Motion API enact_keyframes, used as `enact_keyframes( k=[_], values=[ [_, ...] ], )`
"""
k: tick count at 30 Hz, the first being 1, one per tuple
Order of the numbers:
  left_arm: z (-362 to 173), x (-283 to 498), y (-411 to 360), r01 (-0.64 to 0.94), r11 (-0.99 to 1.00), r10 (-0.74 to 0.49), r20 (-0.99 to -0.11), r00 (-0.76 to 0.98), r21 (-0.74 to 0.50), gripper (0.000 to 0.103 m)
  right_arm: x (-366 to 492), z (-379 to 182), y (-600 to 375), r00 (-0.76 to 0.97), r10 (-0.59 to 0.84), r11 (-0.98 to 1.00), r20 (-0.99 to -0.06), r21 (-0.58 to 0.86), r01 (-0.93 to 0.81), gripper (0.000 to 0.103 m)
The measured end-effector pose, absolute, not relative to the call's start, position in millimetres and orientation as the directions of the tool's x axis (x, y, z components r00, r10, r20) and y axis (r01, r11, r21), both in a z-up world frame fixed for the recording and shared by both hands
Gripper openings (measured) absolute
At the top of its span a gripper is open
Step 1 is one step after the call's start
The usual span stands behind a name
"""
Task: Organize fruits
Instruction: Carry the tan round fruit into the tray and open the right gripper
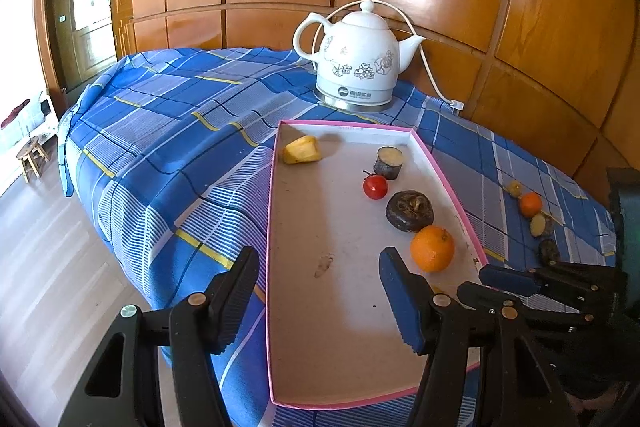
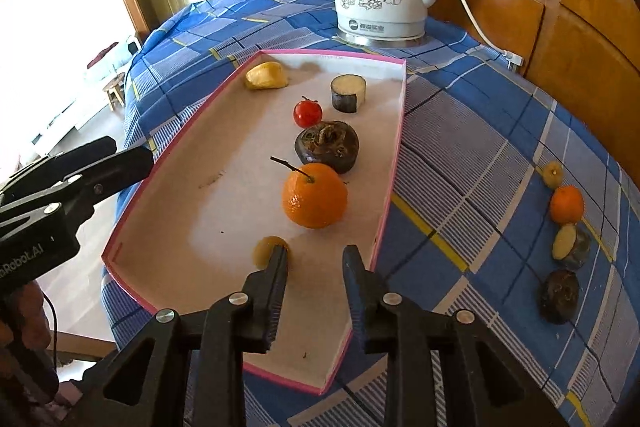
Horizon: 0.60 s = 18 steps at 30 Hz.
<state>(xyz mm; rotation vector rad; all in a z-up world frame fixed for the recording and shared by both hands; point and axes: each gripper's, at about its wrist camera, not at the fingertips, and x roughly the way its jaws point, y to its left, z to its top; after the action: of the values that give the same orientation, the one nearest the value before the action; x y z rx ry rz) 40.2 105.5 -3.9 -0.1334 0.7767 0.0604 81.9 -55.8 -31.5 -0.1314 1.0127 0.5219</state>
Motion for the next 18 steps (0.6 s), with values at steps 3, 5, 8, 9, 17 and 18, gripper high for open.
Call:
enact_keyframes(
  k=[3,5,8,9,17,18],
  values=[
    [-3.5,39.9,103.7,-0.099,0.991,0.004,-0.702,0.712,-0.095,0.063,79.3,-29.2,-58.8,0.424,0.364,0.872,-0.830,0.143,-0.468,0.028],
    [-2.9,39.5,101.6,-0.095,0.991,0.003,-0.702,0.713,-0.093,0.063,77.7,-27.5,-61.0,0.431,0.365,0.874,-0.825,0.145,-0.463,0.028],
    [-2.4,38.9,99.5,-0.089,0.992,-0.001,-0.701,0.713,-0.091,0.063,74.1,-24.0,-65.1,0.441,0.371,0.877,-0.817,0.153,-0.455,0.028],
    [-2.0,38.6,98.8,-0.086,0.992,-0.002,-0.700,0.714,-0.090,0.063,73.2,-22.7,-66.2,0.446,0.370,0.879,-0.815,0.152,-0.452,0.028],
    [0.0,36.5,92.7,-0.070,0.994,-0.009,-0.697,0.717,-0.085,0.063,69.5,-5.8,-85.3,0.494,0.360,0.896,-0.791,0.146,-0.419,0.028],
    [0.3,36.3,92.1,-0.068,0.994,-0.009,-0.697,0.717,-0.083,0.063,69.3,-4.2,-87.8,0.499,0.358,0.898,-0.789,0.145,-0.416,0.028]
  ],
)
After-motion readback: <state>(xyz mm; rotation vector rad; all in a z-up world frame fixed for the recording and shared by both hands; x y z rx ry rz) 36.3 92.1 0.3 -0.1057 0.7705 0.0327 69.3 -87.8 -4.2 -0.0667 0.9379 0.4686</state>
